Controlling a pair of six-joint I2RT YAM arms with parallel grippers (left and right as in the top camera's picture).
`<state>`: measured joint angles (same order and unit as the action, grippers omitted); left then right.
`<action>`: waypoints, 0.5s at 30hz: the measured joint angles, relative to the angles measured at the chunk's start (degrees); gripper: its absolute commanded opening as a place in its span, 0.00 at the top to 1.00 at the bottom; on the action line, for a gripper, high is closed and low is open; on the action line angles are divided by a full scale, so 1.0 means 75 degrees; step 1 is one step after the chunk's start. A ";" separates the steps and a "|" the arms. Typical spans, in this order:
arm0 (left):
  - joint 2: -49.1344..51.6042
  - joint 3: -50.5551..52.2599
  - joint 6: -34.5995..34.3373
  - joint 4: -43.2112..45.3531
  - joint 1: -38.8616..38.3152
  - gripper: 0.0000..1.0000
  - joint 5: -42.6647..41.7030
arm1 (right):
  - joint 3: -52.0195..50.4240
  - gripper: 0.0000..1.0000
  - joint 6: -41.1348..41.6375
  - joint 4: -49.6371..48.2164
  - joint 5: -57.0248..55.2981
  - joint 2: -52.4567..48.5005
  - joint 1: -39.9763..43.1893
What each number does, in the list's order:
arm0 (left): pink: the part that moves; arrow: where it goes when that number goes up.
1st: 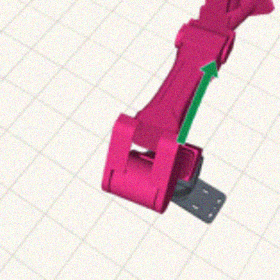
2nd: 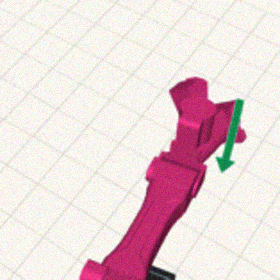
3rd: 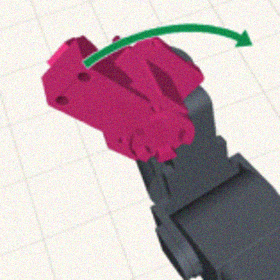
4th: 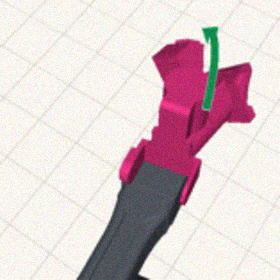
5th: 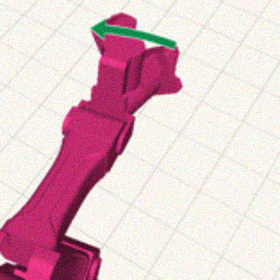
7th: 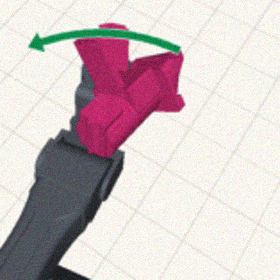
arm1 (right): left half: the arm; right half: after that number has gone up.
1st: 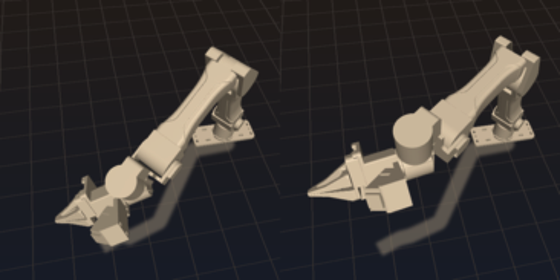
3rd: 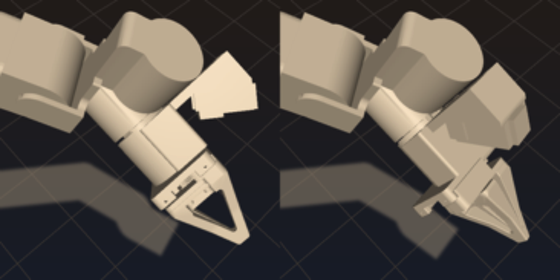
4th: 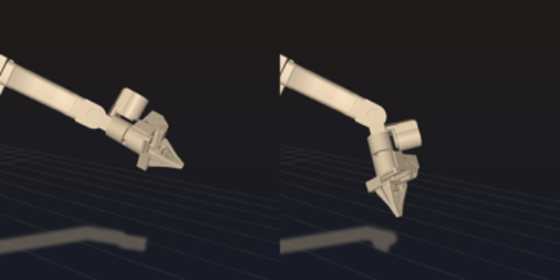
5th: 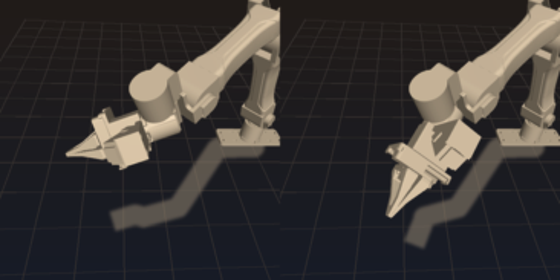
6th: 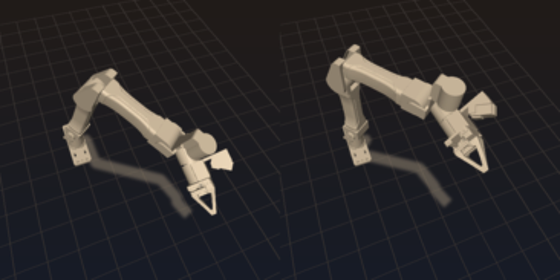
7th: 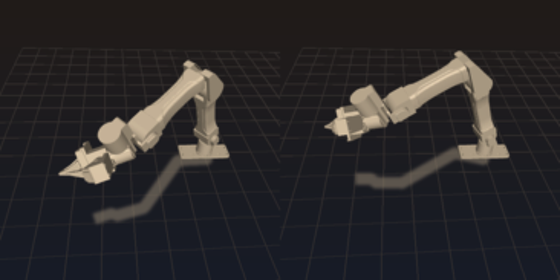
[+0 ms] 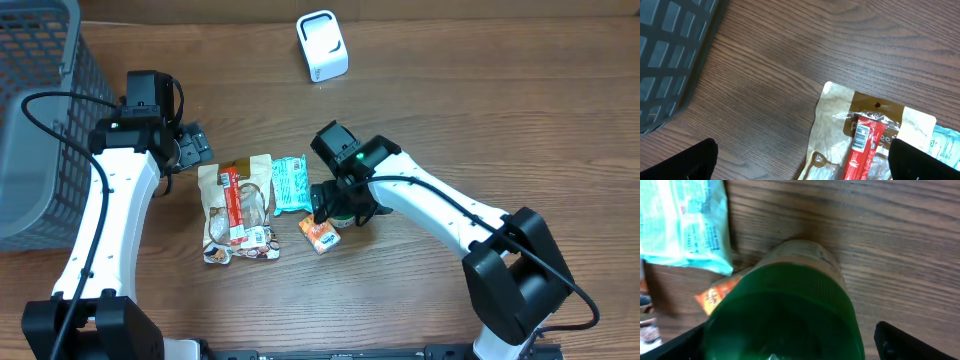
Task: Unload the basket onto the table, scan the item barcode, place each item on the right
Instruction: 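Grasp the green-lidded jar with the right gripper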
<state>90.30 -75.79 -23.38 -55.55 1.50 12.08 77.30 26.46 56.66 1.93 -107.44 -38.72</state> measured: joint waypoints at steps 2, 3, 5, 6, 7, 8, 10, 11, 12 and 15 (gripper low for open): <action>0.0000 0.0000 0.0000 0.0000 0.0000 0.00 0.0000 | -0.0128 0.16 0.0009 -0.0157 -0.0085 0.0000 0.0000; 0.0000 0.0000 0.0000 0.0000 0.0000 0.00 0.0000 | -0.0152 0.18 0.0023 -0.0146 -0.0128 0.0000 0.0000; 0.0000 0.0000 0.0000 0.0000 0.0000 0.00 0.0000 | -0.0160 0.21 0.0041 -0.0096 -0.0326 0.0000 -0.0003; 0.0000 0.0000 0.0000 0.0000 0.0000 0.00 0.0000 | -0.0160 0.22 0.0038 -0.0064 -0.0417 0.0000 -0.0003; 0.0000 0.0000 0.0000 0.0000 0.0000 0.00 0.0000 | -0.0160 0.22 0.0047 -0.0029 -0.0522 0.0000 -0.0003; 0.0000 0.0000 0.0000 0.0000 0.0000 0.00 0.0000 | -0.0160 0.22 0.0052 -0.0003 -0.0629 0.0000 0.0000; 0.0000 0.0000 0.0000 0.0000 0.0000 0.00 0.0000 | -0.0163 0.22 0.0058 0.0023 -0.0778 0.0000 0.0017; 0.0000 0.0000 0.0000 0.0000 0.0000 0.00 0.0000 | -0.0163 0.22 0.0052 0.0047 -0.0825 0.0000 0.0032; 0.0000 0.0000 0.0000 0.0000 0.0000 0.00 0.0000 | -0.0163 0.22 0.0055 0.0067 -0.0857 0.0000 0.0052; 0.0000 0.0000 0.0000 0.0000 0.0000 0.00 0.0000 | -0.0163 0.22 0.0055 0.0082 -0.0930 0.0000 0.0198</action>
<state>90.30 -75.79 -23.38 -55.55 1.50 12.08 76.07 26.87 57.28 -5.04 -107.44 -37.23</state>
